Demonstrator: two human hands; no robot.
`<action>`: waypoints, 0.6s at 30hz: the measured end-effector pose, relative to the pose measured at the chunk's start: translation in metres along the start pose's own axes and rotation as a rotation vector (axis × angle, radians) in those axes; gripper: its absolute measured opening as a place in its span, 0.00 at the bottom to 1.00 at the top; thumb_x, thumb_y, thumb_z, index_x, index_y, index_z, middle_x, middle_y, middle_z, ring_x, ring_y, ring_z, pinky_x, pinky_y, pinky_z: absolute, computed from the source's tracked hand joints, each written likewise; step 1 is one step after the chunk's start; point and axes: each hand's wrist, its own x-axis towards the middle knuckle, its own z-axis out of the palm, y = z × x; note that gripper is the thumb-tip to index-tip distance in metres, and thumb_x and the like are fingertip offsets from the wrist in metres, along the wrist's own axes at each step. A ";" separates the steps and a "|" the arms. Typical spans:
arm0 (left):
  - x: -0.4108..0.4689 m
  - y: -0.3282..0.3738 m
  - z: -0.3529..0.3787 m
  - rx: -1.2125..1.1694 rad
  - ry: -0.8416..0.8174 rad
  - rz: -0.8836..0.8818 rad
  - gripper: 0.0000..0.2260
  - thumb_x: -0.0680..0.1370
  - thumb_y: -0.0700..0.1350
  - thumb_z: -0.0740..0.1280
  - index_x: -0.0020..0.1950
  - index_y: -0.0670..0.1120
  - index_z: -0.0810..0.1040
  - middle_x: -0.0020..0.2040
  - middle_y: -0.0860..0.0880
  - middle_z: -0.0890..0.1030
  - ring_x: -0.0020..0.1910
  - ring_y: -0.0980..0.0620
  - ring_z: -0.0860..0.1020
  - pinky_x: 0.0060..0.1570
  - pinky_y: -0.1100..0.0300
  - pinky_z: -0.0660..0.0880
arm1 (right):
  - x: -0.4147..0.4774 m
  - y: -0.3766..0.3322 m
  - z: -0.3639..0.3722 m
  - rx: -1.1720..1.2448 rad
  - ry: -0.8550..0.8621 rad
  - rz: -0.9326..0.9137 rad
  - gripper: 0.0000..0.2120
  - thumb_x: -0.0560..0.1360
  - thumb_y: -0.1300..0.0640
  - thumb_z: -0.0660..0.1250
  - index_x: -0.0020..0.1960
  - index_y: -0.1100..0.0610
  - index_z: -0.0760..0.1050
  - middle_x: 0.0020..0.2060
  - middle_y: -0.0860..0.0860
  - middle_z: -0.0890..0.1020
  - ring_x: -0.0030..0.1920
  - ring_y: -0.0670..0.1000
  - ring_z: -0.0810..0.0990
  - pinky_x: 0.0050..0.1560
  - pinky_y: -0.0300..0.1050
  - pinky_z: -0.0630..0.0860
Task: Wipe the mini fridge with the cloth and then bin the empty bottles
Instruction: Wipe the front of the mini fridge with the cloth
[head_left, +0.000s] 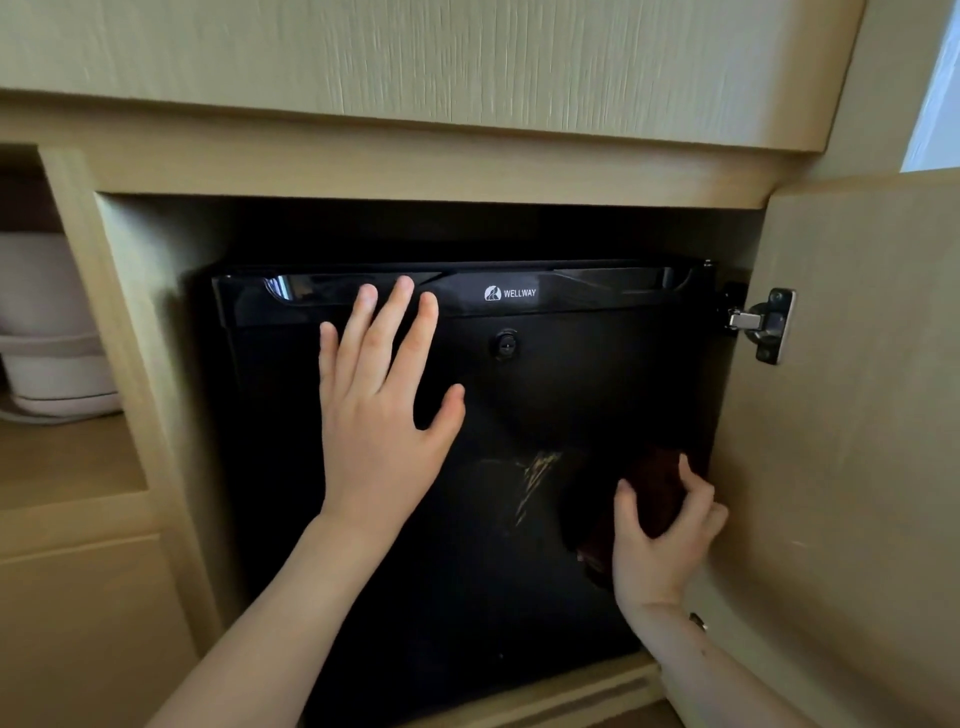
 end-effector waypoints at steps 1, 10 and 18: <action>0.000 0.000 0.000 0.002 0.002 0.003 0.30 0.76 0.48 0.69 0.77 0.46 0.66 0.78 0.47 0.64 0.80 0.46 0.55 0.78 0.49 0.43 | 0.009 -0.009 0.004 0.014 0.026 -0.018 0.25 0.72 0.54 0.75 0.65 0.45 0.68 0.56 0.49 0.65 0.49 0.48 0.73 0.45 0.26 0.70; -0.001 -0.003 0.002 0.005 0.020 0.022 0.31 0.76 0.47 0.70 0.77 0.45 0.66 0.78 0.45 0.64 0.79 0.45 0.55 0.78 0.49 0.42 | 0.024 -0.023 0.012 0.042 0.078 -0.152 0.28 0.70 0.46 0.70 0.69 0.50 0.70 0.55 0.52 0.67 0.47 0.42 0.70 0.50 0.20 0.65; -0.001 -0.002 0.004 0.014 0.029 0.021 0.30 0.76 0.48 0.68 0.77 0.45 0.66 0.77 0.45 0.64 0.80 0.45 0.55 0.78 0.48 0.43 | 0.019 -0.022 0.011 0.066 0.060 -0.066 0.25 0.69 0.44 0.70 0.64 0.43 0.68 0.54 0.48 0.66 0.49 0.41 0.73 0.44 0.25 0.69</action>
